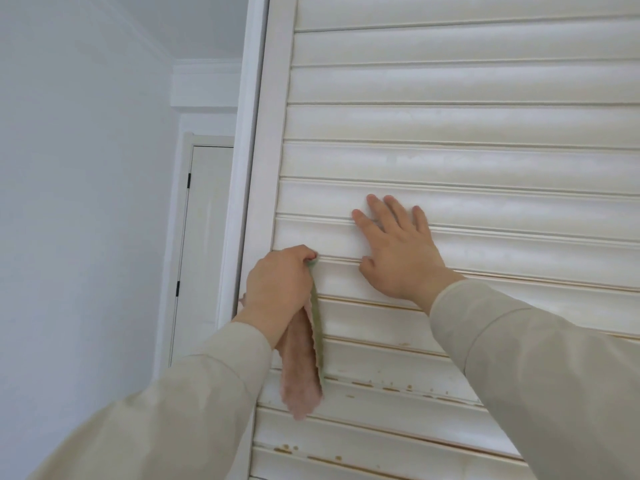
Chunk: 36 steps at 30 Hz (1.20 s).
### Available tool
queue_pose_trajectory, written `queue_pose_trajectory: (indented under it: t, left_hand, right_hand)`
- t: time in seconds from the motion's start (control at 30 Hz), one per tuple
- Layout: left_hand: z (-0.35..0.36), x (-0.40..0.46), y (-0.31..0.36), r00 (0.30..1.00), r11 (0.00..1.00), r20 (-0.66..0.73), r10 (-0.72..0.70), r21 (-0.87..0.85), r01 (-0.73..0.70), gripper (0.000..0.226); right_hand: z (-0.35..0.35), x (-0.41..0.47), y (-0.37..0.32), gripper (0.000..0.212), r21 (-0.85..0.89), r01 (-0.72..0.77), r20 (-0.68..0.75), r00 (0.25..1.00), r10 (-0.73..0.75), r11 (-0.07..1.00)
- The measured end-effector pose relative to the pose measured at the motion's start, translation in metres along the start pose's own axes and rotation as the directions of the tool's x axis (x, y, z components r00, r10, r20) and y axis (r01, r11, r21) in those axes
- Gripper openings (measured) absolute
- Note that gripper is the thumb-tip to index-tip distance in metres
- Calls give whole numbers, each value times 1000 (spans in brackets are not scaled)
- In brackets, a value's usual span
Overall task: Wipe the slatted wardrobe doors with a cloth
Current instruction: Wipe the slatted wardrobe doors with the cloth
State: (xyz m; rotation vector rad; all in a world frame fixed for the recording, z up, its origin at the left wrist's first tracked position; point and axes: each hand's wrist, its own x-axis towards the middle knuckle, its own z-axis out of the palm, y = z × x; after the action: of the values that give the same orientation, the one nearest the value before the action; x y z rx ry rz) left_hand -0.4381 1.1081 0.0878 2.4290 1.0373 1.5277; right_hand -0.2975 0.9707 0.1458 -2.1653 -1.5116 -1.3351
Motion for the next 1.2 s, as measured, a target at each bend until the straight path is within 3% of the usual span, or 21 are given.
queue_pose_trajectory:
  t: [0.07, 0.13, 0.27, 0.33, 0.57, 0.67, 0.8, 0.9, 1.1, 1.2]
  left_hand:
    - [4, -1, 5, 1000, 999, -3, -30, 11, 30, 46]
    - [12, -2, 17, 999, 999, 19, -37, -3, 37, 49]
    - [25, -16, 71, 985, 987, 66, 160, 12, -161, 42]
    - [28, -19, 83, 980, 982, 62, 190, 5, -191, 39]
    - [8, -11, 25, 992, 988, -36, -121, -101, 117, 36]
    - [15, -14, 43, 995, 991, -2, -95, -96, 95, 33]
    - [31, -27, 89, 1000, 992, 17, 2, 126, -4, 31]
    - [25, -27, 81, 999, 1000, 39, 24, -2, -24, 32]
    - [-15, -11, -1, 947, 949, -105, -303, 53, 310, 46]
    - [-12, -5, -6, 940, 936, -120, -318, 114, 332, 48]
  right_hand:
    - [-2, -3, 19, 70, -29, -58, -74, 996, 56, 998]
    - [-3, -3, 32, 67, -39, -48, -59, 997, 46, 998]
    - [-9, 3, 31, 74, -30, -28, 19, 999, 29, 999]
    - [-11, 1, 35, 74, -45, -4, 25, 1000, 5, 999]
    - [-11, -5, 52, 73, -2, 78, 36, 996, -78, 997]
    - [-10, -2, 50, 75, 10, 76, 54, 996, -76, 997]
    - [-12, -3, 48, 75, 4, 76, 71, 995, -76, 997]
    - [-12, -4, 50, 73, 2, 77, 58, 995, -77, 997]
    - [-11, -3, 48, 75, 15, 70, 56, 996, -70, 997]
    - [-11, -3, 46, 76, 18, 68, 54, 996, -69, 998]
